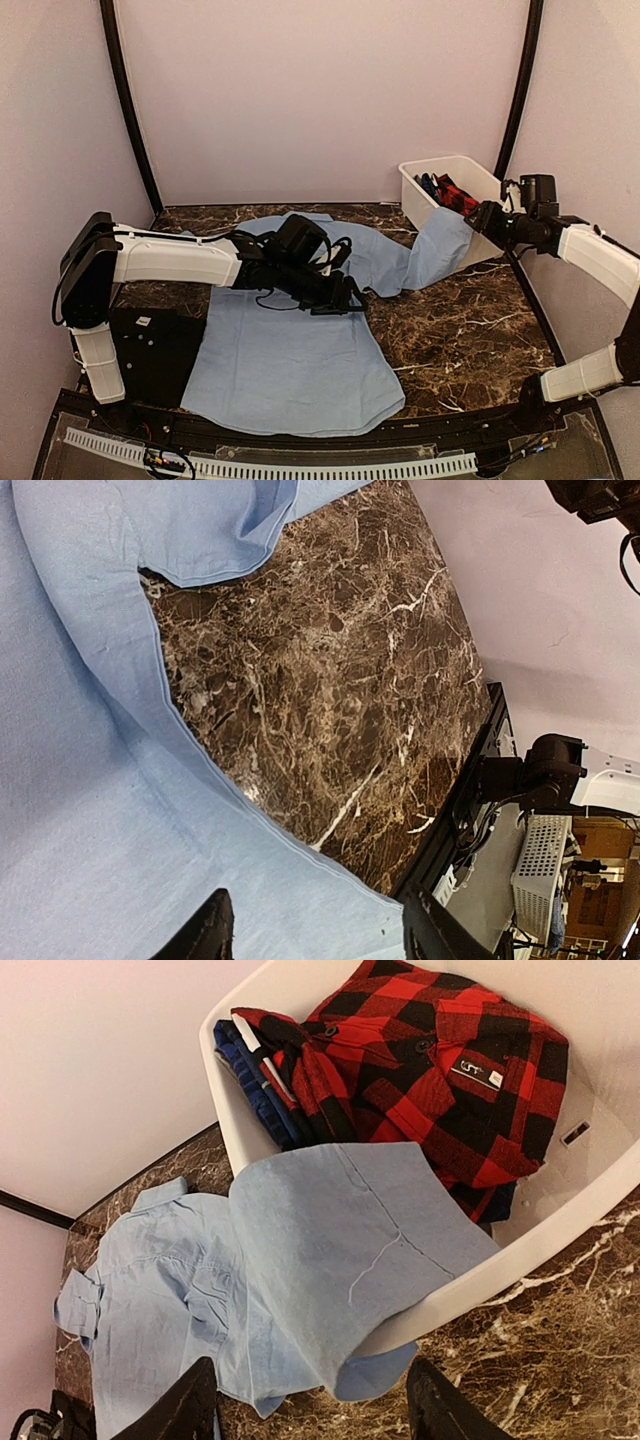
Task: Fold and stack the long sleeve shirts
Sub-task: Smooth out the crumpled shirt at the center of the board, then pick up the sleeve from the center of the board.
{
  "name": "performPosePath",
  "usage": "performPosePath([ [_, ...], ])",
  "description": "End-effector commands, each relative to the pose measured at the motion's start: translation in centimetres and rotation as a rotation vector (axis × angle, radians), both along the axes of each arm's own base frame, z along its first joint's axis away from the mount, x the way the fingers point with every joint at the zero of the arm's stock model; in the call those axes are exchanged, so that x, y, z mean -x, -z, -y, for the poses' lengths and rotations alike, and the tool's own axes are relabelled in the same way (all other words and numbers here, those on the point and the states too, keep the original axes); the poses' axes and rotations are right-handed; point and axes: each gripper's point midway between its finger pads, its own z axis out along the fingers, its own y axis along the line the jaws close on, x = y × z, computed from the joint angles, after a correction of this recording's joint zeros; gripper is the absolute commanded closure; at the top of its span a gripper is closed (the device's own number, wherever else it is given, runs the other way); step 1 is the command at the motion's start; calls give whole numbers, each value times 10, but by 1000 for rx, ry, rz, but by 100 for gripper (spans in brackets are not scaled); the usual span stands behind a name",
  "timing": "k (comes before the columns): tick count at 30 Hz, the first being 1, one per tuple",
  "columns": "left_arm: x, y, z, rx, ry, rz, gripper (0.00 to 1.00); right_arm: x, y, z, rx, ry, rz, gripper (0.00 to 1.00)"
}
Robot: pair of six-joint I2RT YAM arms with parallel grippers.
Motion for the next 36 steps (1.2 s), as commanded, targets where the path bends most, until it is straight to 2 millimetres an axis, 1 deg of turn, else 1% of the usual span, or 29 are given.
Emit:
performPosePath([
  [1,2,-17,-4,28,6,15,44,-10,-24,0,-30,-8,63,41],
  [7,2,-15,-5,24,7,11,44,-14,-25,-1,-46,-11,67,48],
  [11,2,-15,-6,22,6,10,44,-18,-18,-1,-55,-15,50,50],
  [17,2,-15,-6,23,5,7,44,-21,-14,-3,-67,-20,45,55],
  [23,2,-14,-7,19,3,5,44,-24,-12,-4,-70,-23,42,69],
  [26,2,-16,-7,21,2,9,44,-25,-12,-5,-71,-28,43,79],
  [30,0,-21,-9,27,-2,22,44,-27,-19,-8,-63,-56,60,98],
  [31,0,-22,-9,28,-2,24,44,-27,-23,-9,-59,-65,69,100],
  [33,-2,-24,-9,32,-4,30,44,-25,-34,-10,-53,-80,95,100],
  [36,-5,-28,-9,40,-3,39,44,-20,-55,-15,-48,-124,159,100],
])
